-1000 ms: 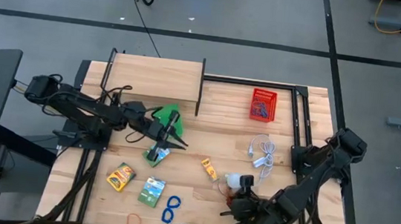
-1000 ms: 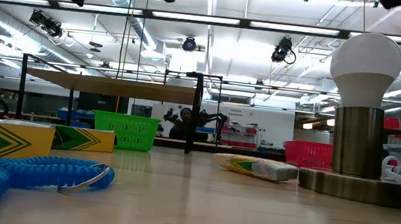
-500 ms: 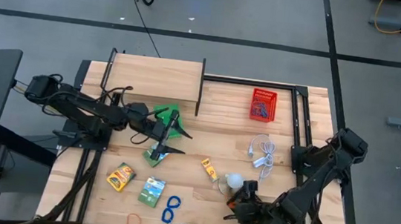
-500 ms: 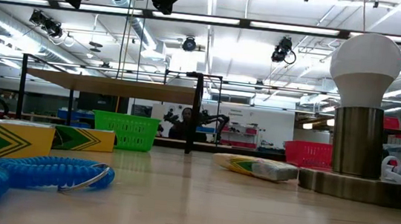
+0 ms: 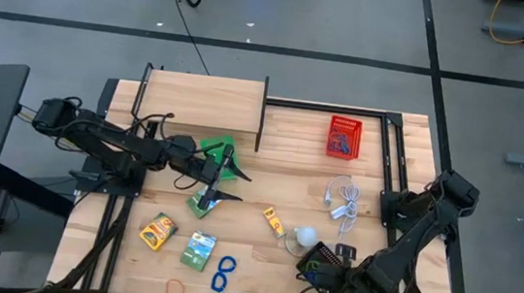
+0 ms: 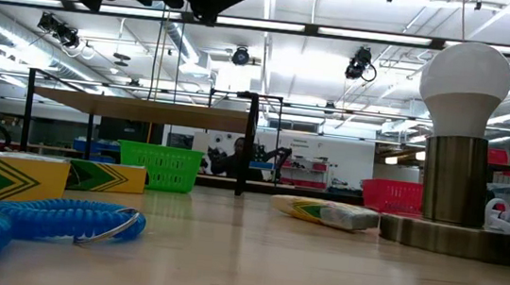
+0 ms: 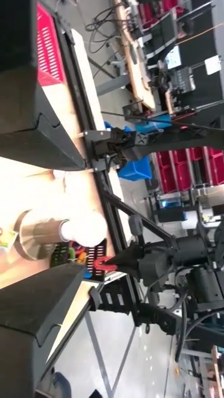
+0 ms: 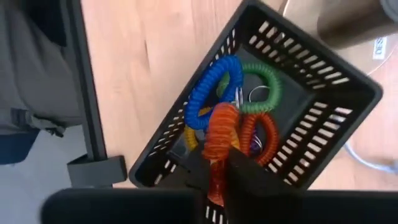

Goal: Pick & Place Office Desk Supplies
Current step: Put the orange spring keychain into the black basket, then put the blue spring keychain into the black basket

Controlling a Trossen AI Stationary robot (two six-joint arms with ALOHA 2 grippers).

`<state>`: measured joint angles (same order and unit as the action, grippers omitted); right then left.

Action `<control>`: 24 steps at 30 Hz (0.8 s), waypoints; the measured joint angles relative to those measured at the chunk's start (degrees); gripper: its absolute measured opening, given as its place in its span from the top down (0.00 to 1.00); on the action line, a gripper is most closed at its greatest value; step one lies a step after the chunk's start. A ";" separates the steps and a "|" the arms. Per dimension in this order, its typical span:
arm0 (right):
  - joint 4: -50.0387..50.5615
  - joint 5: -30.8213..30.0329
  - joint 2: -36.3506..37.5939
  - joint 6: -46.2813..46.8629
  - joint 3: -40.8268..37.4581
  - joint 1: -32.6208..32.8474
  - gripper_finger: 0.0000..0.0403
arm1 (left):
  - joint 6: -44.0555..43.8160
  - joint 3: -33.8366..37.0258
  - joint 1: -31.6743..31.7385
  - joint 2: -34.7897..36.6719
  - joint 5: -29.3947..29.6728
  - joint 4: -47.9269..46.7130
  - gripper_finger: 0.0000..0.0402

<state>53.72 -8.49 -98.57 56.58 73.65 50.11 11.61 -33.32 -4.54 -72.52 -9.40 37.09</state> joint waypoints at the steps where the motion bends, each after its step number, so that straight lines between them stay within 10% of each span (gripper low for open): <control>1: -0.02 0.20 -0.51 0.06 0.00 0.22 0.89 | -0.26 0.00 0.00 -0.01 -0.01 -0.44 0.35; 12: -0.68 1.86 -4.22 -0.05 -0.01 -0.63 0.54 | 0.28 0.02 -0.69 -0.01 -0.49 -6.05 0.35; 24: -7.43 -3.01 -4.17 -5.98 -0.01 -0.98 0.56 | -3.15 0.09 -7.38 0.16 -1.17 -20.05 0.35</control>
<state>46.29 -11.51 -102.74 50.60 73.64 49.13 8.46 -33.23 -11.91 -72.36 -10.57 17.03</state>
